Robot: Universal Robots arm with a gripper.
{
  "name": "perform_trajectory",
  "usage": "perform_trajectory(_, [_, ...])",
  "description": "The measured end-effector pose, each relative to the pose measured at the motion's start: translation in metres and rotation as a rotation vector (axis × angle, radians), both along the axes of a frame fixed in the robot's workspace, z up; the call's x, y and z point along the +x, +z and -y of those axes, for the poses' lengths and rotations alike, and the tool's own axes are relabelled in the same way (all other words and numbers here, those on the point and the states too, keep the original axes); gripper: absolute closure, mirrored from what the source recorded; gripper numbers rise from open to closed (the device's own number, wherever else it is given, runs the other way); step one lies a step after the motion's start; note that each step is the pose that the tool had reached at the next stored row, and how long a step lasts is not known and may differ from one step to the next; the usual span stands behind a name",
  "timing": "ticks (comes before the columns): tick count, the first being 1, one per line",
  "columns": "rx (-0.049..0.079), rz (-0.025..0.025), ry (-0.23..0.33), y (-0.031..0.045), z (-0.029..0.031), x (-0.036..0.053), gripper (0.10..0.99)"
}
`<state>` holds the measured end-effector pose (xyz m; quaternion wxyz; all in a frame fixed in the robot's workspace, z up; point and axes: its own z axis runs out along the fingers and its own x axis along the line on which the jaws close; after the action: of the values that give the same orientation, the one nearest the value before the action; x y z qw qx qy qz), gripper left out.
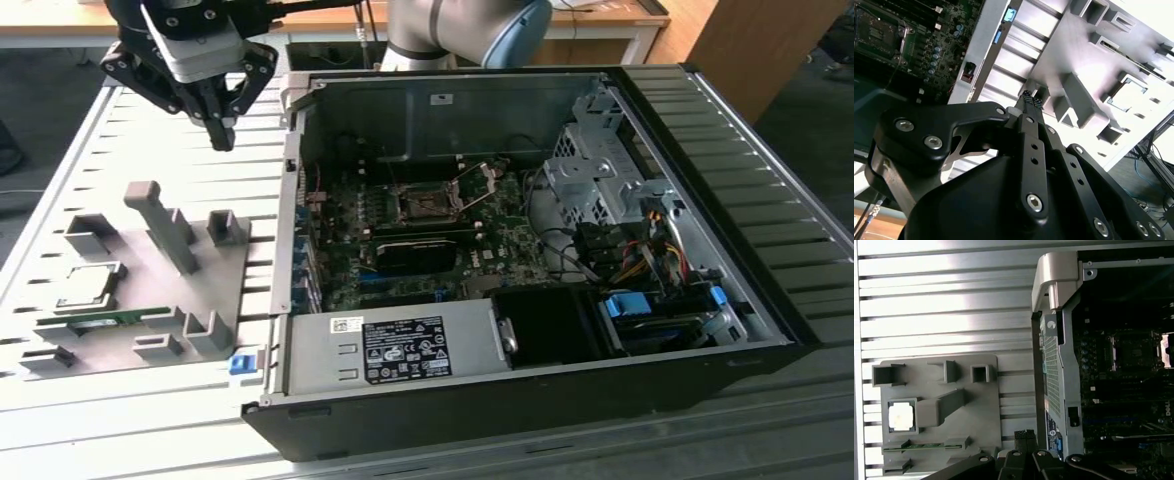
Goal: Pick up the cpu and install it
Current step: 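Reach for the cpu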
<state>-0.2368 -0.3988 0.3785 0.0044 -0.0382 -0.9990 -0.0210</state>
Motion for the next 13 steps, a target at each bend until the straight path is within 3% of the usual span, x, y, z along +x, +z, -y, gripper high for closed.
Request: perform_trajectory(13, [0.000,-0.0003,0.000,-0.0015,0.0000,-0.0154,0.980])
